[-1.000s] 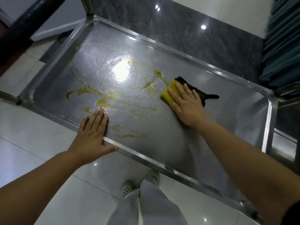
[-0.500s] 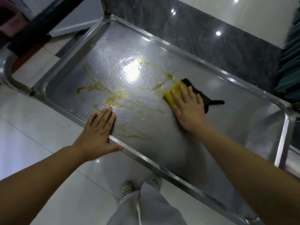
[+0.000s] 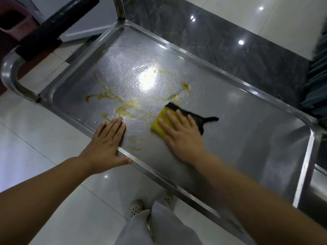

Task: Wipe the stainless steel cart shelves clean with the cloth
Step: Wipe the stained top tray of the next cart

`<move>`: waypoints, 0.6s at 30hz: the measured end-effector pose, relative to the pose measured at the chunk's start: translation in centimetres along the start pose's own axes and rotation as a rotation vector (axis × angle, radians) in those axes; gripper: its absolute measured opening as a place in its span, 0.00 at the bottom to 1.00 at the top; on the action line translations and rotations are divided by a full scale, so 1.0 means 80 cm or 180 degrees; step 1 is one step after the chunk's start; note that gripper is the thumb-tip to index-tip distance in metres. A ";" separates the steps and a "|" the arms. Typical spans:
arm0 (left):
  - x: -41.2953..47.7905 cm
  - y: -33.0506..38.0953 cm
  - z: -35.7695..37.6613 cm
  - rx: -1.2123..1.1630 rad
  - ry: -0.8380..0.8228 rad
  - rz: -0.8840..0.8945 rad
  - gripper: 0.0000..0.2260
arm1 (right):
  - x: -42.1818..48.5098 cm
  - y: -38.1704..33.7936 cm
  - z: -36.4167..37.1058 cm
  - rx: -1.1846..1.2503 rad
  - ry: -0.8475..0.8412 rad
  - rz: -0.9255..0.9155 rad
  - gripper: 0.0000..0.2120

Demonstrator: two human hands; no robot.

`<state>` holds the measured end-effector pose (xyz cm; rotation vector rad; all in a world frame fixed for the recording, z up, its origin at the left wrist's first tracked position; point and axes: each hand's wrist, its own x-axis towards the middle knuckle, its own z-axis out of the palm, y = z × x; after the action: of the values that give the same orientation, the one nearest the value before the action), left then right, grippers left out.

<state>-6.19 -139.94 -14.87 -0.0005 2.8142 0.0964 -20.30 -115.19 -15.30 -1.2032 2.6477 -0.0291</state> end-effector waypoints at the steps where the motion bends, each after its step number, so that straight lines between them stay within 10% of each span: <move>1: 0.000 0.000 0.001 -0.0019 0.0018 0.0009 0.48 | 0.019 0.019 -0.009 0.0028 -0.0012 0.0196 0.27; 11: 0.002 -0.001 0.000 -0.0006 0.0007 0.0041 0.46 | 0.150 0.146 -0.069 0.0388 -0.0354 0.1355 0.26; 18: -0.001 -0.002 -0.003 -0.0063 0.0007 0.0014 0.47 | 0.082 0.025 -0.044 0.0111 -0.0236 0.0683 0.26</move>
<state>-6.17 -140.10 -14.66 0.0010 2.8154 0.1254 -26.74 -119.03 -13.46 -0.8860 2.6832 0.0059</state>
